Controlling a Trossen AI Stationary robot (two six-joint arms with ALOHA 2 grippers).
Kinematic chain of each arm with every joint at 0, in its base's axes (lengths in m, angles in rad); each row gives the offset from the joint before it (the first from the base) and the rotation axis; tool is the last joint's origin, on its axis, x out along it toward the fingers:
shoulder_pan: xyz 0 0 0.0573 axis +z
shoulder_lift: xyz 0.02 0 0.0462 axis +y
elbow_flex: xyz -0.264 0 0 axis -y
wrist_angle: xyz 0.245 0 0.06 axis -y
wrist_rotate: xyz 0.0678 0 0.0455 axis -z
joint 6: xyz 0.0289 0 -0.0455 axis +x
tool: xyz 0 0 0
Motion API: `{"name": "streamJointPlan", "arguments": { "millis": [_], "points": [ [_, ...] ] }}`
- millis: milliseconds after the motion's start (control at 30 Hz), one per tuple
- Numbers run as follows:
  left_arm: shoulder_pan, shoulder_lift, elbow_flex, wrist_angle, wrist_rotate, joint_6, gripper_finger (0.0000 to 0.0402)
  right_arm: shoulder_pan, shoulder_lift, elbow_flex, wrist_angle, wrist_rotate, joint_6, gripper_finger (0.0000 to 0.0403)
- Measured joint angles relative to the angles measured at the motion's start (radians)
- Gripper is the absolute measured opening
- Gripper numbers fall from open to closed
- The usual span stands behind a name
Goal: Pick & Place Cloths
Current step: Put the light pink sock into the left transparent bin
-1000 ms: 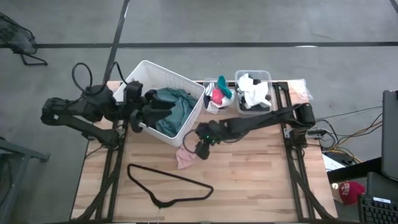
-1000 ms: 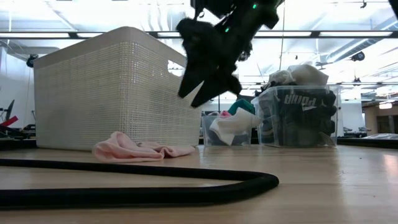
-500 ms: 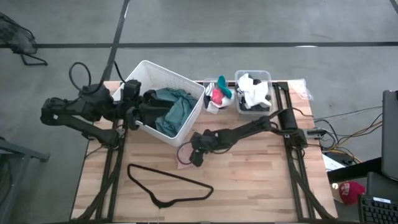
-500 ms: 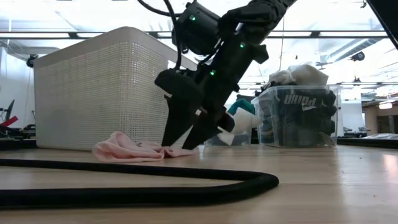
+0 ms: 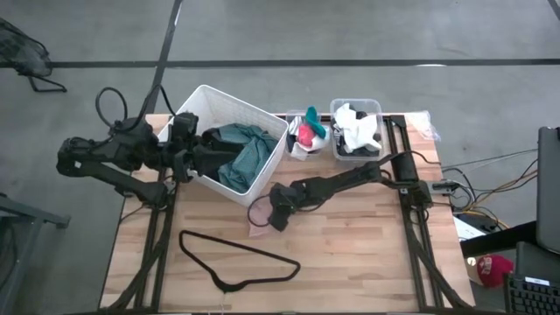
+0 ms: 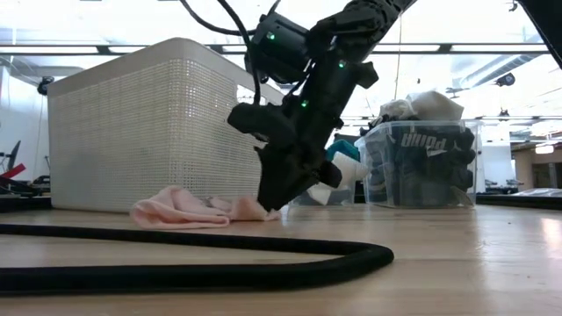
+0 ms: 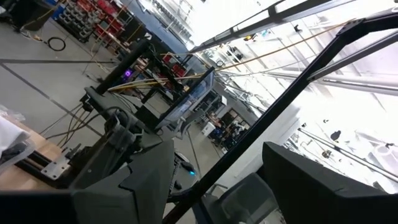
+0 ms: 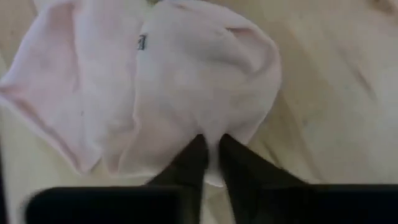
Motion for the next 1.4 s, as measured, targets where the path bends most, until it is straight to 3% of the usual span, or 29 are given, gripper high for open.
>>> {"name": "streamJointPlan", "arguments": {
  "millis": [67,367,767,1033,1400],
  "points": [
    [0.0,0.0,0.0,0.0,0.0,0.007,0.025,0.0,-0.005,-0.001,-0.014,-0.024,-0.013,0.0023],
    [0.0,0.0,0.0,-0.004,0.014,0.012,0.025,0.019,-0.126,-0.014,-0.184,-0.037,-0.055,0.001],
    [0.0,0.0,0.0,-0.009,0.016,0.037,0.025,0.002,-0.489,-0.009,-0.383,0.287,-0.076,0.0009],
    [0.0,0.001,0.0,-0.01,0.017,0.049,0.025,-0.126,-0.648,0.035,-0.364,0.398,-0.187,0.0008],
    [0.0,0.001,0.0,-0.019,0.017,0.063,0.025,-0.365,-0.653,0.181,-0.365,0.459,-0.295,0.0008]
  ]
}}
